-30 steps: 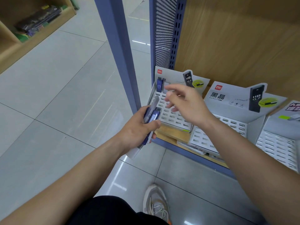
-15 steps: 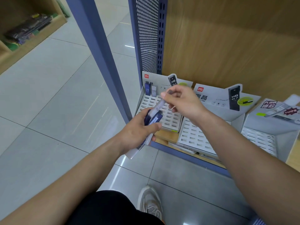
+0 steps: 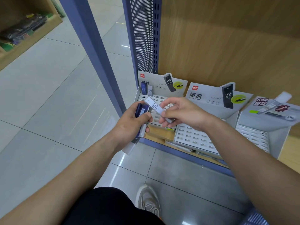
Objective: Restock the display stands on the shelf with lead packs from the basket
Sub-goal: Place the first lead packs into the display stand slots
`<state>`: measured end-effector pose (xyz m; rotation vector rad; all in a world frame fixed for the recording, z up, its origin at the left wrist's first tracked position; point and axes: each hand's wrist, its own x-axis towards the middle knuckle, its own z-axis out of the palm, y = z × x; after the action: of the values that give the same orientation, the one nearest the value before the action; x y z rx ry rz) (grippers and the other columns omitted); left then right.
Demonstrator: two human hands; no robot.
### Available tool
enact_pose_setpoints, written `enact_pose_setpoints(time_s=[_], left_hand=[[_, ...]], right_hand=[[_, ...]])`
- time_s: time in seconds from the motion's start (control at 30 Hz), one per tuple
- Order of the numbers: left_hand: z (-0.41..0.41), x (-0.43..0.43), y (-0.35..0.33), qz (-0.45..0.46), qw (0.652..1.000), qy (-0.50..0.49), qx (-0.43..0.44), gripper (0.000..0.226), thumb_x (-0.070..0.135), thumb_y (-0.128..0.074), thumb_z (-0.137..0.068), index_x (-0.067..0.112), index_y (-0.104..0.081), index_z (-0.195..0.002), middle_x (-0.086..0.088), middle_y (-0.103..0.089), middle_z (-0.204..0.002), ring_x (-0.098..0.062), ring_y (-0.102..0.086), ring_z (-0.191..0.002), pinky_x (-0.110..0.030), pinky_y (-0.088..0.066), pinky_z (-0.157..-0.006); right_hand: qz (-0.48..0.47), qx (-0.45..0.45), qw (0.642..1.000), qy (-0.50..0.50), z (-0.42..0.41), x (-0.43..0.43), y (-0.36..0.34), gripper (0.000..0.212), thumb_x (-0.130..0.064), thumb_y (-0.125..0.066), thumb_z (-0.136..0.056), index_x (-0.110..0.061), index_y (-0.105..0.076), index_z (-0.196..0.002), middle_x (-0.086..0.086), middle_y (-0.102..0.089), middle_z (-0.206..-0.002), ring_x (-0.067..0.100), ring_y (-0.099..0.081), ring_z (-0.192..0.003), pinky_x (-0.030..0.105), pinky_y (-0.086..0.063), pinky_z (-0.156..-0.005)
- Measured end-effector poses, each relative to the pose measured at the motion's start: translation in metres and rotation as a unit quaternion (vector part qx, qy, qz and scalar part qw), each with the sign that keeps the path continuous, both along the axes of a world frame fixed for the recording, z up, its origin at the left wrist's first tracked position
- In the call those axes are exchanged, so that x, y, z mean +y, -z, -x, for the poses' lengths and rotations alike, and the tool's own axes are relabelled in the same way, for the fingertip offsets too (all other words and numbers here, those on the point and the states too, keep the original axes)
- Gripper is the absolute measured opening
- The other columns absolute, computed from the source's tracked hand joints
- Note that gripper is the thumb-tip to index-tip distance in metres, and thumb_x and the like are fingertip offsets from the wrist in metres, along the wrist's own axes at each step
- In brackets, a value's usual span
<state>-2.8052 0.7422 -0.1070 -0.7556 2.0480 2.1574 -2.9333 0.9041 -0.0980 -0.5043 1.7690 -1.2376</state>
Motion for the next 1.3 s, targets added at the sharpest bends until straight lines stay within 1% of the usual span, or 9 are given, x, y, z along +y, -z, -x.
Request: enact_pose_setpoints(time_s=[0.1,0.23,0.33,0.4,0.5,0.6,0.83,1.17,1.3], left_hand=[[-0.001,0.000,-0.002,0.016,1.000,-0.004,-0.010,0.033,0.020,-0.058,-0.102,0.029,-0.051,-0.134,-0.005,-0.070,-0.092,-0.021,-0.062,-0.067,-0.037,-0.056,-0.067],[-0.006,-0.006,0.001,0.026,0.999,-0.012,-0.027,0.034,0.018,-0.058,-0.102,0.026,-0.051,-0.134,-0.005,-0.069,-0.092,-0.020,-0.061,-0.066,-0.030,-0.054,-0.058],[-0.011,-0.013,0.006,0.034,0.998,-0.017,-0.041,0.033,0.016,-0.059,-0.102,0.025,-0.052,-0.133,-0.004,-0.070,-0.093,-0.019,-0.061,-0.064,-0.027,-0.052,-0.054],[-0.015,-0.017,0.008,0.043,0.998,-0.013,-0.046,0.033,0.017,-0.060,-0.101,0.027,-0.053,-0.132,-0.004,-0.070,-0.096,-0.017,-0.062,-0.065,-0.026,-0.051,-0.055],[-0.018,-0.022,0.011,0.045,0.998,-0.006,-0.051,0.030,0.018,-0.060,-0.101,0.030,-0.054,-0.128,-0.003,-0.069,-0.094,-0.016,-0.062,-0.064,-0.027,-0.051,-0.057],[-0.017,-0.026,0.012,0.041,0.998,-0.007,-0.053,0.029,0.018,-0.060,-0.101,0.030,-0.054,-0.126,-0.001,-0.069,-0.091,-0.014,-0.061,-0.062,-0.027,-0.052,-0.057],[-0.018,-0.032,0.017,0.060,0.996,-0.006,-0.067,0.032,0.020,-0.060,-0.101,0.032,-0.051,-0.129,0.000,-0.069,-0.097,-0.008,-0.063,-0.059,-0.022,-0.054,-0.057],[-0.018,-0.032,0.017,0.060,0.996,-0.008,-0.073,0.034,0.019,-0.060,-0.101,0.031,-0.050,-0.131,0.001,-0.068,-0.095,-0.005,-0.062,-0.056,-0.021,-0.054,-0.055],[-0.019,-0.032,0.017,0.053,0.996,-0.009,-0.069,0.031,0.019,-0.060,-0.101,0.031,-0.051,-0.129,0.002,-0.068,-0.091,-0.008,-0.062,-0.059,-0.022,-0.053,-0.056]], right_hand=[[-0.012,0.009,0.999,-0.052,-0.005,-0.004,-0.002,0.030,-0.001,-0.056,-0.096,-0.023,-0.060,-0.116,0.013,-0.075,-0.092,0.025,-0.072,-0.076,0.031,-0.058,-0.067],[-0.036,0.002,0.999,-0.002,-0.005,-0.009,0.008,0.023,-0.001,-0.050,-0.097,-0.004,-0.050,-0.120,0.020,-0.072,-0.098,0.036,-0.074,-0.078,0.038,-0.063,-0.065],[-0.047,0.013,0.997,0.064,0.001,-0.015,0.020,0.012,-0.014,-0.050,-0.101,-0.003,-0.051,-0.105,0.023,-0.069,-0.088,0.039,-0.074,-0.075,0.045,-0.061,-0.069],[-0.033,0.045,0.994,0.095,0.007,-0.022,0.028,0.020,-0.024,-0.054,-0.102,-0.009,-0.053,-0.089,0.016,-0.068,-0.081,0.027,-0.073,-0.069,0.041,-0.061,-0.063],[-0.037,0.192,0.973,0.124,0.023,-0.038,0.043,0.027,-0.027,-0.061,-0.099,-0.009,-0.058,-0.079,0.000,-0.057,-0.068,0.009,-0.061,-0.061,0.038,-0.059,-0.062],[-0.030,0.244,0.953,0.177,0.040,-0.057,0.053,0.012,-0.020,-0.063,-0.095,-0.013,-0.067,-0.086,0.000,-0.065,-0.068,0.013,-0.066,-0.063,0.048,-0.060,-0.074],[-0.070,0.366,0.918,0.137,0.059,-0.087,0.067,0.012,-0.023,-0.058,-0.094,-0.016,-0.061,-0.085,0.002,-0.072,-0.070,0.019,-0.071,-0.073,0.041,-0.059,-0.070],[-0.073,0.381,0.915,0.109,0.059,-0.089,0.084,0.011,-0.018,-0.055,-0.099,-0.013,-0.061,-0.091,0.003,-0.073,-0.081,0.011,-0.071,-0.074,0.041,-0.061,-0.077],[-0.086,0.403,0.907,0.092,0.062,-0.087,0.083,0.008,-0.018,-0.055,-0.100,-0.016,-0.060,-0.095,0.006,-0.073,-0.088,0.015,-0.071,-0.080,0.040,-0.061,-0.079]])
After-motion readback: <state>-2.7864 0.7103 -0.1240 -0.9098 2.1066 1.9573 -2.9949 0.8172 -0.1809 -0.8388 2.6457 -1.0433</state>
